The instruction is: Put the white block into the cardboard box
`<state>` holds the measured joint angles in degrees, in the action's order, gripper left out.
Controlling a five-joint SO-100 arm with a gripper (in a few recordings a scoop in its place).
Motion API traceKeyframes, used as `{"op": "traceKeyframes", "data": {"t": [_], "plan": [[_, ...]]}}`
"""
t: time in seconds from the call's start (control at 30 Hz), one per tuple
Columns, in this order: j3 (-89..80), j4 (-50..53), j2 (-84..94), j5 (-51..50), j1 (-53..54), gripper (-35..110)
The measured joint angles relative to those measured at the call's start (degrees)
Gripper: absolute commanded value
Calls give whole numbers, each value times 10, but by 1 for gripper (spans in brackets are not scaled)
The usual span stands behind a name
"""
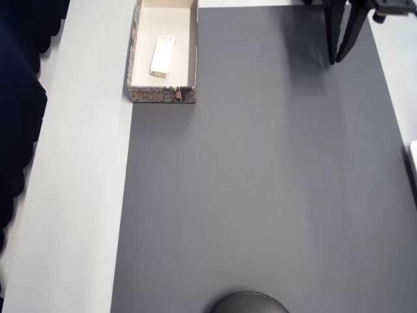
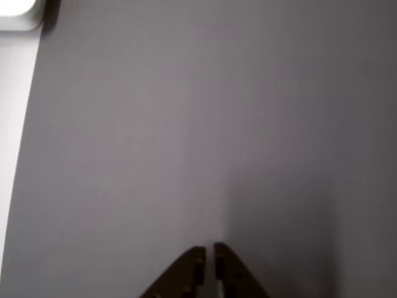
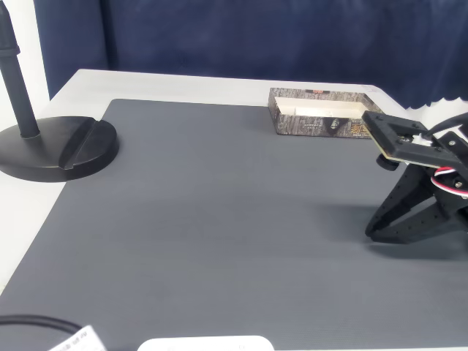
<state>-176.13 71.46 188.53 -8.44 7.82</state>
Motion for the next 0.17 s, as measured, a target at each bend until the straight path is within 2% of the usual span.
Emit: {"op": "traceKeyframes", "data": {"t": [0.17], "plan": [[0,0,0,0,0,-2]]}}
